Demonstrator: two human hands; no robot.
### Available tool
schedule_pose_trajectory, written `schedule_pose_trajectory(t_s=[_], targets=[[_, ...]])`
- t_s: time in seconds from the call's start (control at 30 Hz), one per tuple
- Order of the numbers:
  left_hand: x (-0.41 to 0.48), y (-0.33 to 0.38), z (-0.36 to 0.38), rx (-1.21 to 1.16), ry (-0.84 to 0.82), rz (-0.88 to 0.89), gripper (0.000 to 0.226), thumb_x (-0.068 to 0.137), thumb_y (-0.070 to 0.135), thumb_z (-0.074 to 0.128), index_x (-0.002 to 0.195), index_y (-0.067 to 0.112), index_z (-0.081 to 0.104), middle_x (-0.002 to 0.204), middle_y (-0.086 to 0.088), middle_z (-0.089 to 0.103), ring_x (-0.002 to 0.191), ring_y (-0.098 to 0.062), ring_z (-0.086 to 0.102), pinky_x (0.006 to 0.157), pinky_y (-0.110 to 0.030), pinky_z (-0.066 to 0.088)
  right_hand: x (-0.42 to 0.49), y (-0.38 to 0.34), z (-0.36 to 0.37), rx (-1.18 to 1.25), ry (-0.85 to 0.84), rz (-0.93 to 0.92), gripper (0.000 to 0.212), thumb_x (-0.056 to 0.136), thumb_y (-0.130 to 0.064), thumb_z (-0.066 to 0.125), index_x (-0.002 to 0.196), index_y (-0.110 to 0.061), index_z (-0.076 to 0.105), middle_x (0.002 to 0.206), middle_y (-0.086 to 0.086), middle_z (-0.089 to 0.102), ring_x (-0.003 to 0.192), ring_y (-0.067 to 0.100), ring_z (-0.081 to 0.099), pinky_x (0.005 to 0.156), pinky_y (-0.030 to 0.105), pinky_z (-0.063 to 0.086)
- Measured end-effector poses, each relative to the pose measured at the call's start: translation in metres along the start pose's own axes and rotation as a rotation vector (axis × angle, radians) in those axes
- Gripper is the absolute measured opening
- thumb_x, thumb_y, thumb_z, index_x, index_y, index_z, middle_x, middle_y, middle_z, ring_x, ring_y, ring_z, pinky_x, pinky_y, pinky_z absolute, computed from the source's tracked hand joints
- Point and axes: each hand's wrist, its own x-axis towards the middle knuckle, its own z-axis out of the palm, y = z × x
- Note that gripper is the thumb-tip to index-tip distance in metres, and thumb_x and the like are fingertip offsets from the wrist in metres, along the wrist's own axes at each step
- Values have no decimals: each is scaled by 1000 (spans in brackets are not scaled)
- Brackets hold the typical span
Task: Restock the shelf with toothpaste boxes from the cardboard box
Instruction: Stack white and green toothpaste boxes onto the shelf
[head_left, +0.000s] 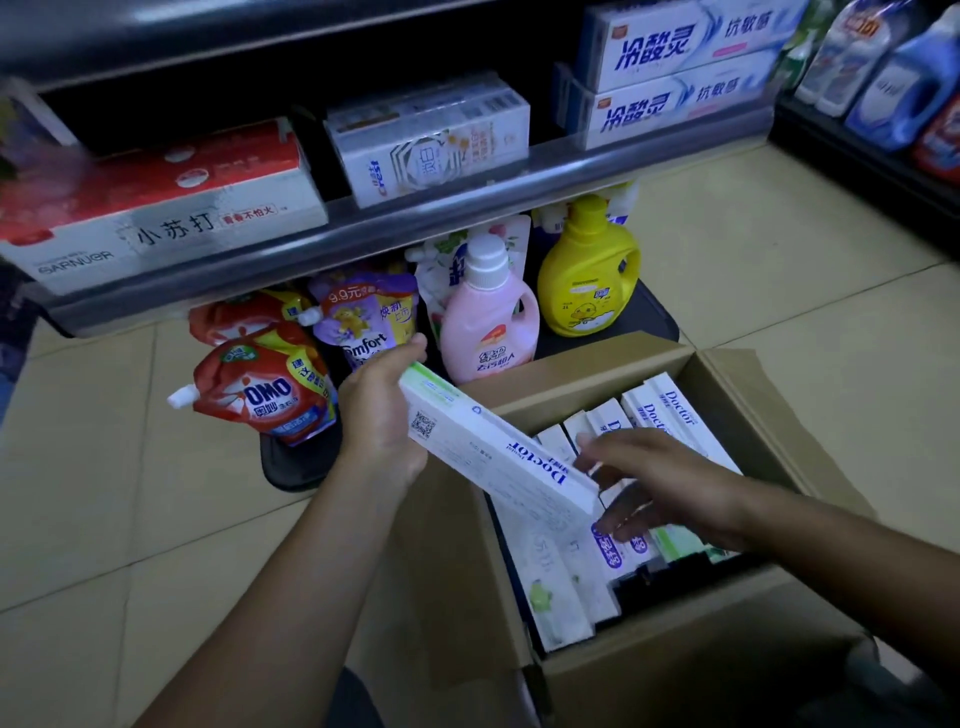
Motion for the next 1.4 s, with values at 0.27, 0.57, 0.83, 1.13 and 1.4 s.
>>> schedule_pose_trajectory(t_s=[0.27, 0.57, 0.83, 1.13, 1.4], targets=[[-32, 44, 0, -165, -257, 344, 17, 84, 26, 66, 96, 14, 62, 86, -5, 61, 81, -22, 61, 78, -36, 48, -35, -54, 29, 359, -3, -258, 39, 78, -20, 81, 110, -1, 70, 100, 20, 72, 76, 37, 71, 68, 38, 61], [-61, 90, -35, -63, -294, 359, 23, 80, 27, 64, 100, 17, 69, 100, -9, 67, 91, -27, 69, 64, -38, 58, -50, -104, 34, -99, 385, -1210, 45, 65, 0, 83, 106, -8, 67, 114, 0, 72, 106, 22, 71, 93, 24, 55], [-80, 138, -81, 17, -315, 536, 38, 66, 4, 63, 103, 13, 58, 91, -9, 71, 82, -26, 71, 59, -28, 57, -56, -152, 61, 11, 280, -1248, 54, 63, -13, 95, 110, -24, 69, 117, 6, 74, 105, 28, 72, 92, 42, 58], [-111, 204, -88, 741, -914, 237, 56, 77, 8, 71, 129, -8, 60, 123, -21, 69, 107, -25, 62, 90, -34, 46, -74, -261, 108, 151, -329, -1027, 51, 61, 0, 80, 111, -13, 77, 113, 16, 74, 99, 25, 69, 83, 33, 59], [-119, 226, -73, 46, -538, 491, 43, 70, 15, 83, 109, 4, 71, 101, -17, 72, 83, -29, 72, 64, -35, 59, -73, -288, 141, 99, -169, -994, 56, 73, -25, 77, 128, -34, 67, 128, -1, 70, 107, 23, 71, 90, 44, 56]])
